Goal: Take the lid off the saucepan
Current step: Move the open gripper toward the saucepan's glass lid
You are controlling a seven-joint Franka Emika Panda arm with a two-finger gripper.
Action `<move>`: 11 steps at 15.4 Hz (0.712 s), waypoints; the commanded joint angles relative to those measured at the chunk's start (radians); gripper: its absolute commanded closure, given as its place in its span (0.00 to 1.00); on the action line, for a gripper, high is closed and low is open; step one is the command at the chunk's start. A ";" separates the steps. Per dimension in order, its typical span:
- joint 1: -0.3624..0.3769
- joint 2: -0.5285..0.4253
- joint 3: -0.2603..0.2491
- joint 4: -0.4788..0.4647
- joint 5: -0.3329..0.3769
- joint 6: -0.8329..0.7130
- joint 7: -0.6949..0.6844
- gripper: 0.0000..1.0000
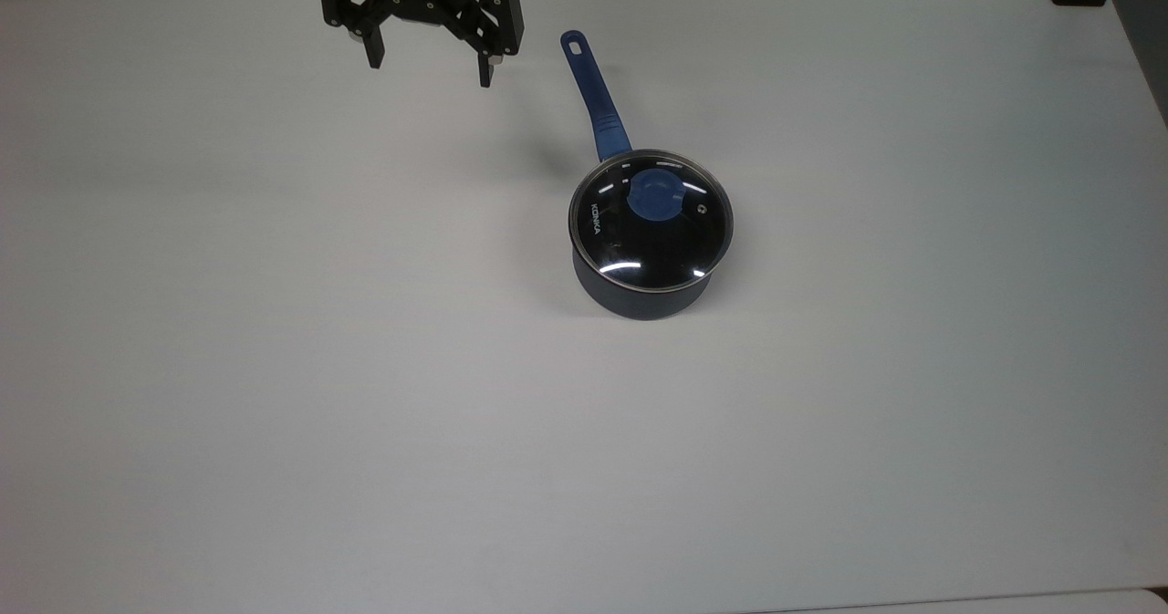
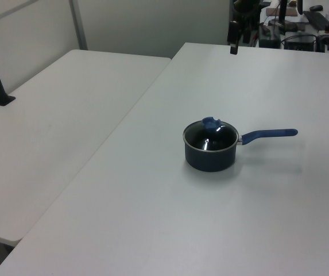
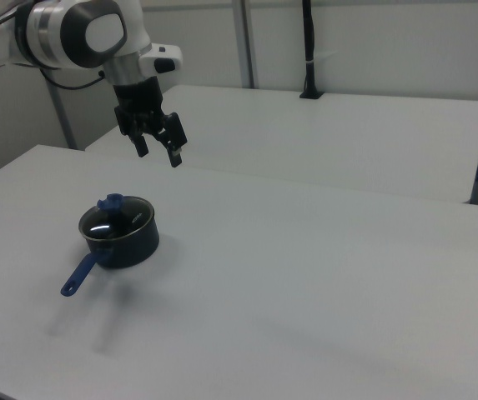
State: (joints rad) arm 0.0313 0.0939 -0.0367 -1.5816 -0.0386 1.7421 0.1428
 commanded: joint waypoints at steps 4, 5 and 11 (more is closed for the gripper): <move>0.007 -0.005 -0.003 0.000 0.016 -0.036 0.001 0.00; 0.007 -0.005 -0.003 0.000 0.019 -0.038 0.001 0.00; 0.015 0.000 0.004 -0.001 0.022 -0.038 0.015 0.00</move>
State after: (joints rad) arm 0.0325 0.0940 -0.0347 -1.5825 -0.0364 1.7271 0.1428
